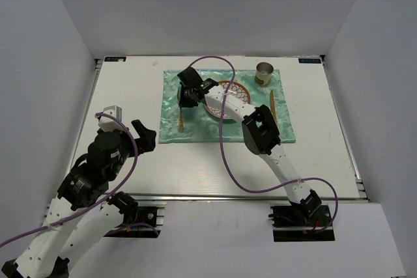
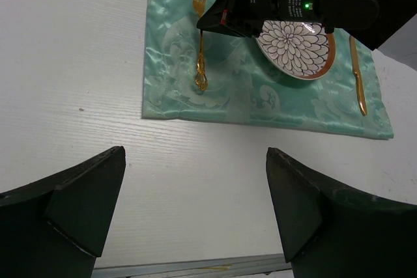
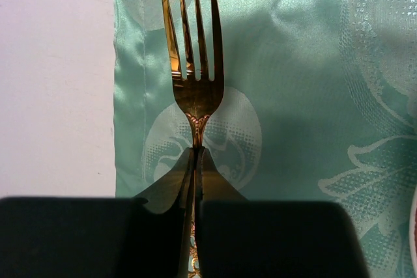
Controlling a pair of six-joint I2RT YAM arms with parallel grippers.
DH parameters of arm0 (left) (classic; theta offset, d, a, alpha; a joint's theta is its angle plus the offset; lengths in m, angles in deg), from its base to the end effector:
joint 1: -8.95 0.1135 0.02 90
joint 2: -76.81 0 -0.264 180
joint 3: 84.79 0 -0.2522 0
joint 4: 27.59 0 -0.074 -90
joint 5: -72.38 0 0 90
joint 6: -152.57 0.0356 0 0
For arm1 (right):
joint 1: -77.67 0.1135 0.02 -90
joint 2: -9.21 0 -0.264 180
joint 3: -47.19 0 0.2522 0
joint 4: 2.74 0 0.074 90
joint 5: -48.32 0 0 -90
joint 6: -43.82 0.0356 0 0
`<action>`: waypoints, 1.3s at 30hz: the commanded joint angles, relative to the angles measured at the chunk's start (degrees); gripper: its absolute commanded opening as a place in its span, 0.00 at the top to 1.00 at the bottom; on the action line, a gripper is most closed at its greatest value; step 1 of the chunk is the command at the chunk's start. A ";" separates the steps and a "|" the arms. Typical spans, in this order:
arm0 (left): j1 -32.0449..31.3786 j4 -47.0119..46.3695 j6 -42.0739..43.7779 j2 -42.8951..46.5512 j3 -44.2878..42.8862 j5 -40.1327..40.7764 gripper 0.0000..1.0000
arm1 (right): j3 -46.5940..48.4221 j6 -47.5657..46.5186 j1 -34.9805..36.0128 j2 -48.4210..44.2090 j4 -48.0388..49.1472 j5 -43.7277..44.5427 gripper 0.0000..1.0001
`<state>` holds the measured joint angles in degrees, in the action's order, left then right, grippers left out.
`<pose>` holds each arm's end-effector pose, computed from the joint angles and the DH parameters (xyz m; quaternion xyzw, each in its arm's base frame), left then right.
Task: Set the dinner table for one person
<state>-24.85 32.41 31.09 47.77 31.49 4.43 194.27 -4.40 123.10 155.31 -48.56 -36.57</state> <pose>0.0850 -0.0408 0.3394 -0.0855 0.8312 -0.1471 0.5293 0.4015 0.4031 0.1879 -0.0123 0.9225 0.2348 0.3062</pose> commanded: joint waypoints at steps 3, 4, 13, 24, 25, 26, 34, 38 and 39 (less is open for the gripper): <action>0.40 -0.62 0.37 0.47 0.56 -0.25 0.02 | 1.07 -0.03 0.10 0.76 1.38 -0.80 1.00; 0.40 -0.62 0.46 0.47 0.56 -0.33 0.02 | 1.07 0.06 0.01 0.94 1.21 -0.71 1.00; 0.40 -0.80 0.64 0.91 0.65 -0.51 0.02 | 0.19 1.37 0.27 1.55 1.12 -0.62 1.00; 0.40 -0.71 0.63 1.53 0.65 -0.42 0.02 | -1.48 1.73 0.54 1.20 1.20 -0.44 0.83; 0.40 -0.80 0.64 1.53 0.65 -0.42 0.02 | -1.39 1.73 0.62 1.29 1.20 -0.45 0.81; 0.40 -0.80 0.64 1.53 0.65 -0.42 0.02 | -1.22 1.55 0.63 1.20 1.20 -0.45 0.80; 0.40 -0.62 0.46 1.62 0.65 -0.16 0.02 | -1.13 2.16 0.80 -1.86 1.11 -0.62 0.47; 0.40 0.34 -0.42 2.32 0.21 1.77 0.02 | -3.76 3.22 0.62 -8.45 1.29 1.13 0.11; 0.40 0.69 -0.85 2.75 0.12 2.30 0.02 | -4.81 2.61 0.71 -12.21 1.12 2.18 0.11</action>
<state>-24.85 32.25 31.02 49.37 32.02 4.62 190.77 -1.49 123.78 153.60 -47.07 -36.90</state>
